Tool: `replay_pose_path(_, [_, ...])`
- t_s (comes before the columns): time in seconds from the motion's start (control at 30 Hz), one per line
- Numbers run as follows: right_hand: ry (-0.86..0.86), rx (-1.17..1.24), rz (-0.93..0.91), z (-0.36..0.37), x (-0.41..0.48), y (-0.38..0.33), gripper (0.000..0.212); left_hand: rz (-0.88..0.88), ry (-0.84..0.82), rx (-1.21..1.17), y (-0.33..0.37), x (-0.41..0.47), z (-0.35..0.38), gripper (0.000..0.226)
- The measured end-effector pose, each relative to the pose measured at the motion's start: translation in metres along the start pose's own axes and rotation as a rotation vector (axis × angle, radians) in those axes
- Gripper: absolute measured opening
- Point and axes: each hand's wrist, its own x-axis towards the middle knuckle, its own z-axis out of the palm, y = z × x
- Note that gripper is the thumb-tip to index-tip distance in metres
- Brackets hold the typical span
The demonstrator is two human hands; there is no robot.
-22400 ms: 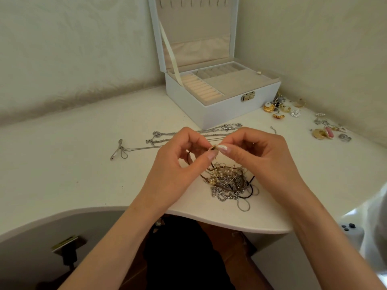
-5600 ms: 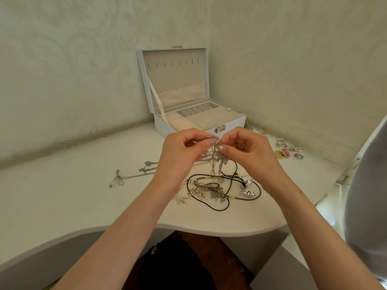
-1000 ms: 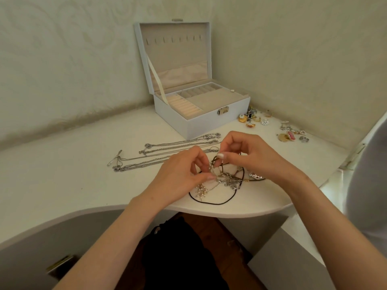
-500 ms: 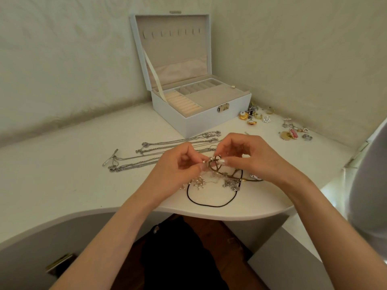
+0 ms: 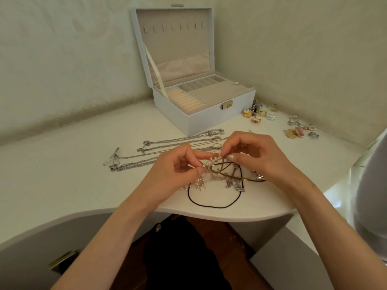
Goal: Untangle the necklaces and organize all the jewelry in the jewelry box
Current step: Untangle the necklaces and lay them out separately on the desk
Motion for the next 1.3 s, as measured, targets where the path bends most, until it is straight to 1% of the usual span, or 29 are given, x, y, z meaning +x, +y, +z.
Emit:
replay_pose_path(0.1, [-0.006,-0.009,0.012,0.001,-0.001,-0.003,0.006,-0.004,0.005,-0.014,0.0,-0.001,-0.001,0.017])
replay_pose_path(0.17, [0.007,-0.048,0.024,0.003,-0.001,-0.004,0.016,0.0,-0.001,-0.041,0.0,-0.002,-0.001,0.014])
replay_pose_path(0.23, [-0.014,-0.086,0.036,0.006,0.0,-0.006,0.019,0.009,-0.014,-0.067,0.0,-0.002,-0.002,0.013])
replay_pose_path(0.33, [-0.054,-0.114,0.043,0.008,0.001,-0.006,0.013,0.019,-0.013,-0.078,0.0,-0.001,-0.003,0.012])
replay_pose_path(0.4, [-0.042,-0.107,0.039,0.01,0.001,-0.007,0.008,0.032,-0.028,-0.073,0.0,-0.001,-0.003,0.012])
replay_pose_path(0.43, [-0.031,-0.103,0.039,0.01,0.001,-0.008,0.009,0.029,-0.033,-0.07,0.0,-0.001,-0.003,0.012])
replay_pose_path(0.5, [-0.011,-0.094,0.041,0.011,0.001,-0.01,0.013,0.015,-0.038,-0.062,0.0,-0.001,-0.003,0.017])
replay_pose_path(0.57, [-0.001,-0.087,0.048,0.011,0.002,-0.011,0.012,0.013,-0.036,-0.054,0.001,0.0,-0.001,0.022])
replay_pose_path(0.67, [0.005,-0.087,0.058,0.012,0.002,-0.012,0.009,0.023,-0.01,0.046,0.001,0.001,0.003,0.026])
replay_pose_path(0.77, [0.004,-0.077,0.058,0.012,0.002,-0.012,0.009,0.073,0.047,0.179,0.002,0.001,0.006,0.022])
replay_pose_path(0.83, [0.001,-0.071,0.063,0.011,0.001,-0.01,0.01,0.098,0.057,0.198,0.003,0.001,0.006,0.018])
replay_pose_path(0.93, [-0.006,-0.079,0.059,0.01,0.0,-0.008,0.01,0.086,0.053,0.137,0.005,0.002,0.004,0.015])
replay_pose_path(1.07, [-0.002,-0.09,0.058,0.014,-0.003,-0.01,0.031,0.085,0.052,0.036,0.006,0.001,0.004,0.015])
replay_pose_path(1.1, [-0.008,-0.117,0.065,0.016,-0.003,-0.011,0.033,0.086,0.05,0.02,0.007,0.001,0.004,0.015])
replay_pose_path(1.2, [-0.023,-0.165,0.052,0.022,-0.001,-0.009,0.023,0.076,0.048,0.018,0.007,0.002,0.005,0.015])
replay_pose_path(1.3, [0.019,-0.095,0.06,0.019,0.001,-0.007,0.013,0.086,0.109,0.176,0.004,0.002,0.005,0.01])
